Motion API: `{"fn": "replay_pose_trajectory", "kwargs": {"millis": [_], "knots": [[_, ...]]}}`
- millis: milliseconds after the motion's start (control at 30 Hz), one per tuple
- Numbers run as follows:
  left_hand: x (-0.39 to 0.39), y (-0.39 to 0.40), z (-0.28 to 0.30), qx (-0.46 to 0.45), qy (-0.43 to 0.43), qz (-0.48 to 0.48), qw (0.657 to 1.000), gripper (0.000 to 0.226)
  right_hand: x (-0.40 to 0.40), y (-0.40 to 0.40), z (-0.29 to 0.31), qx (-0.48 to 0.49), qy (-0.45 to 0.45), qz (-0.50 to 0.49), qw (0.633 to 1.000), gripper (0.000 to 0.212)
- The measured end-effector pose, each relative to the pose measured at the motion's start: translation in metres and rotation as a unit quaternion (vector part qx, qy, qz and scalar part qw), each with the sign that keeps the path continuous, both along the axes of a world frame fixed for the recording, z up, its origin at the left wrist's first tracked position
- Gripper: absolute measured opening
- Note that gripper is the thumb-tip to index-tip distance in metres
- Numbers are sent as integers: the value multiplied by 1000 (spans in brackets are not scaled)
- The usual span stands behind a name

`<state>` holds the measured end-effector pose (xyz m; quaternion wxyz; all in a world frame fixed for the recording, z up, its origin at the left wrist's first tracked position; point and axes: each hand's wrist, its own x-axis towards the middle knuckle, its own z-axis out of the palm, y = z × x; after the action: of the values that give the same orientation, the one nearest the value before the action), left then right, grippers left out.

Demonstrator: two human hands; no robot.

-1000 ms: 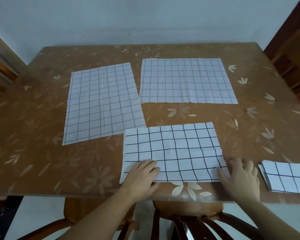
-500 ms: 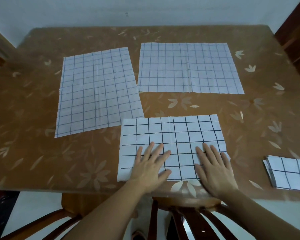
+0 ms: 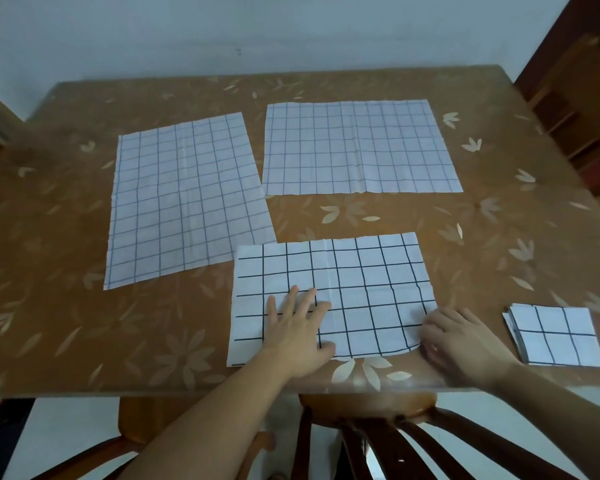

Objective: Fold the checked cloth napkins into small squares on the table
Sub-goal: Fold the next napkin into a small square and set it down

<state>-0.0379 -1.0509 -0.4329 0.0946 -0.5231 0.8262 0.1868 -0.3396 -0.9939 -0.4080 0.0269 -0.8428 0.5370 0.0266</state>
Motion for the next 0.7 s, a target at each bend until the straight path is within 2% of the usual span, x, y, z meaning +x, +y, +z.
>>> {"fn": "replay_pose_trajectory", "kwargs": {"millis": [67,200,400,500,633,700], "knots": [[-1,2,4,3,6,-16,1000,74,5,-3,5,16,17,10,1000,10],[-10,17,21,-23,77,-92,993,75,26,8,31,51,-34,-67,996,14],[-47,42,57,-81,133,-173,973,44,63,59,74,18,-26,-178,983,18],[-61,50,70,-90,138,-220,962,24,69,91,89,27,-48,-187,981,17],[-79,50,85,-79,149,-231,958,19,61,124,97,41,-99,-177,978,16],[-88,47,92,-82,159,-233,956,19,50,133,93,46,-137,-174,974,29]]}}
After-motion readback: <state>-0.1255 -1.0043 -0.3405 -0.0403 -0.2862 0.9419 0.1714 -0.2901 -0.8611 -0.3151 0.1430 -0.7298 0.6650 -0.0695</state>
